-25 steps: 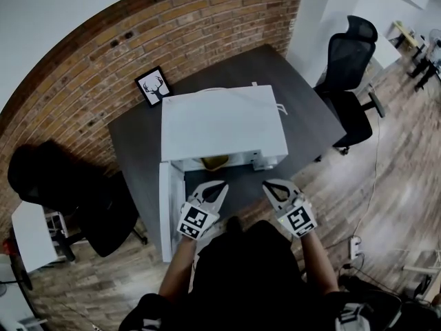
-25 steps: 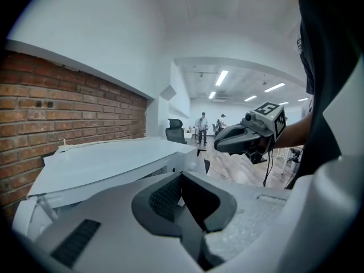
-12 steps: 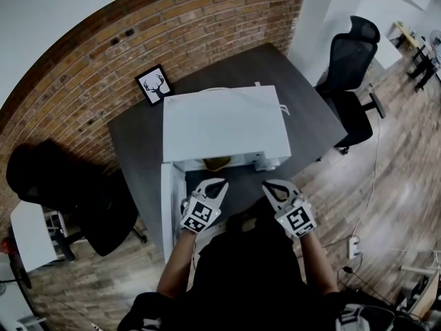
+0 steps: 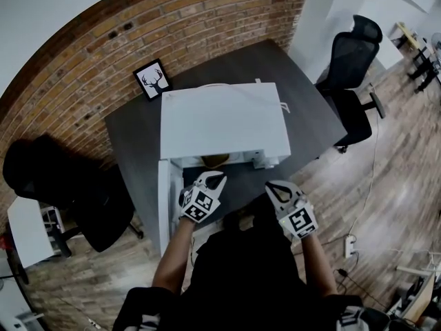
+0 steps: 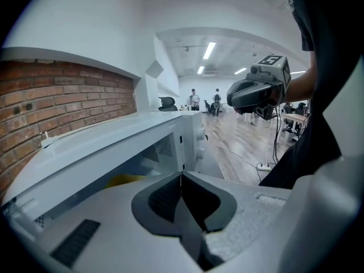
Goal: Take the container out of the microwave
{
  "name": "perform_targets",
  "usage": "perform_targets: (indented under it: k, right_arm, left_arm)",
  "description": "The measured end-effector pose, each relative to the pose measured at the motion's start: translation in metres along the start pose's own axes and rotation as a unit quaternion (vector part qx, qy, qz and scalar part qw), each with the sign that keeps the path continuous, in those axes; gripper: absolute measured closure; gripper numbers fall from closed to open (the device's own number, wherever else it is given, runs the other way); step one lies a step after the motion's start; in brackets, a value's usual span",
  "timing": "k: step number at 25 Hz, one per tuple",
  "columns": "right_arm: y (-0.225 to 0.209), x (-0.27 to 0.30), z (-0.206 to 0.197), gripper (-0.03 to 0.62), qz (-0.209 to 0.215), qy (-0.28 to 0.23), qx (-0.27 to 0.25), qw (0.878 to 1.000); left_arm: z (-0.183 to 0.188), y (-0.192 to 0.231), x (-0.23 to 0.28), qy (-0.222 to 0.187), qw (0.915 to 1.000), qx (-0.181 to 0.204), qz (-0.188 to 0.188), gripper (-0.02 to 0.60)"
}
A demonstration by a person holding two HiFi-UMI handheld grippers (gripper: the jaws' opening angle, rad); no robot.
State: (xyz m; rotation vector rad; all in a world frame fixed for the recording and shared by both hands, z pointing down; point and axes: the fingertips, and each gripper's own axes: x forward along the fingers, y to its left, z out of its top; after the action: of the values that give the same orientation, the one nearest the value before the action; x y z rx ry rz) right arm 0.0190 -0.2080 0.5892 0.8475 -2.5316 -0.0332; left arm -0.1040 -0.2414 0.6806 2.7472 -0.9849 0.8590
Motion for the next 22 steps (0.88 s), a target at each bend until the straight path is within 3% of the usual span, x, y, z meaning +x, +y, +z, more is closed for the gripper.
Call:
perform_targets:
  k: [11, 16, 22]
  right_arm:
    - [-0.001, 0.002, -0.003, 0.595, 0.005, 0.008, 0.005, 1.0]
    - [0.0, 0.002, -0.006, 0.595, 0.011, 0.011, 0.005, 1.0]
    - [0.0, 0.003, -0.008, 0.595, 0.017, 0.019, 0.004, 1.0]
  left_arm:
    - [-0.012, 0.017, 0.021, 0.018, 0.9998, -0.008, -0.001, 0.577]
    - [-0.021, 0.02, 0.032, 0.032, 0.9995, 0.004, 0.003, 0.575]
    - [-0.033, 0.028, 0.043, 0.043, 0.999, -0.011, 0.001, 0.551]
